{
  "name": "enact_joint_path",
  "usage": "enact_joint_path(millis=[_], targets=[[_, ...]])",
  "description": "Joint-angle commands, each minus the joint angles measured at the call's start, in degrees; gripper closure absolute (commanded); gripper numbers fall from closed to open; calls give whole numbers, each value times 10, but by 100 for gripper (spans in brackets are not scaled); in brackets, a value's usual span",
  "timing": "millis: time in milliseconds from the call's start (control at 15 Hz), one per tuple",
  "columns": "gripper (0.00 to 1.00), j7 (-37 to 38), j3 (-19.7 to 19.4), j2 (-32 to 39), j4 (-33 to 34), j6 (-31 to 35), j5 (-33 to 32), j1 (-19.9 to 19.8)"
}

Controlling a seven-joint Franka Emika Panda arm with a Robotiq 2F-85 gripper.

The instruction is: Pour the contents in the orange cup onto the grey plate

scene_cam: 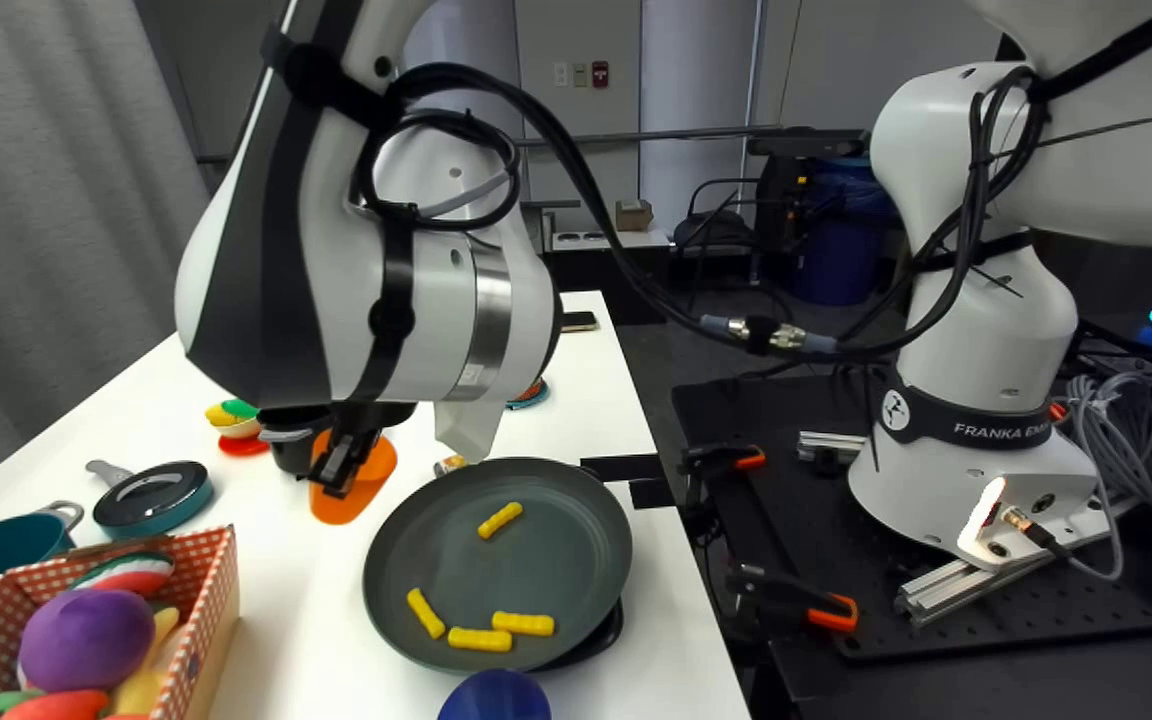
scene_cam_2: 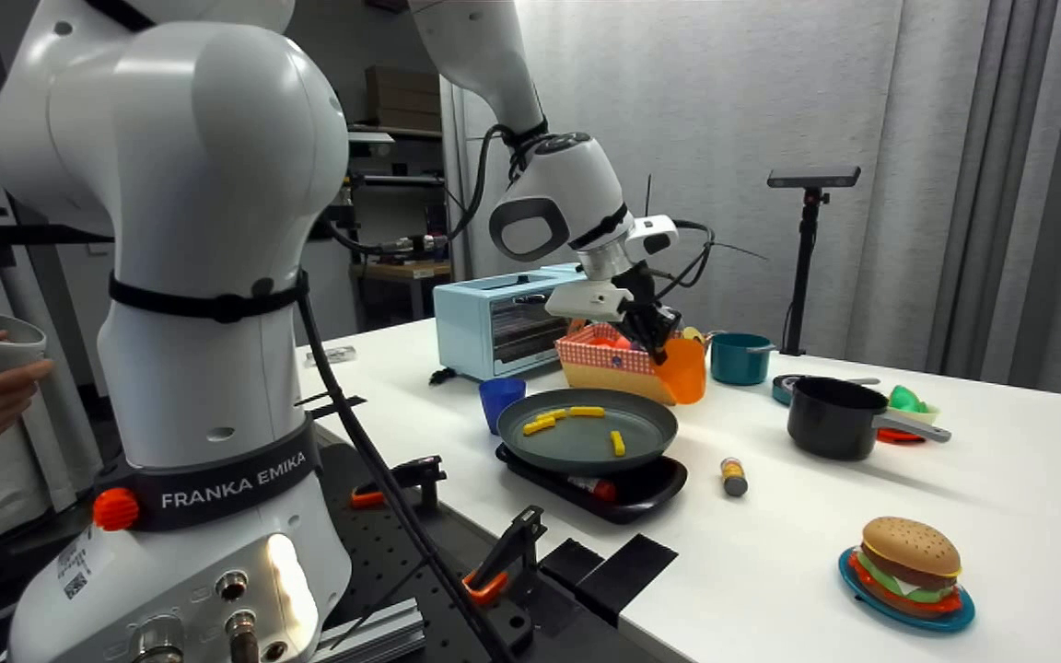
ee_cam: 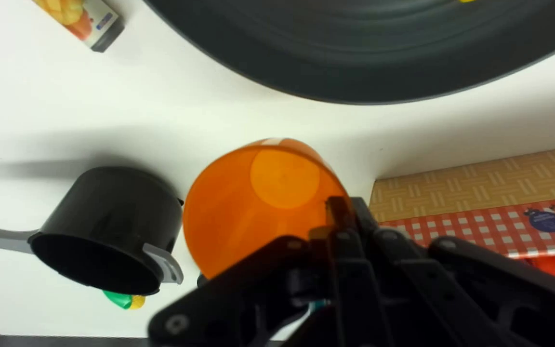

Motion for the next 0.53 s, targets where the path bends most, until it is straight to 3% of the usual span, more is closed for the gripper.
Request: enact_joint_path(millis=[0,67,133,200,467], targets=[[99,5,-42,10,12,-50,-9,18],[99,16,-52,10,11,-62,-17,22],[99,93,7,3,-9,-48,-112,-43],[99,47,-67,11,7,-78,-57,28],[99,103,-118,14,7,-111,-120,63]])
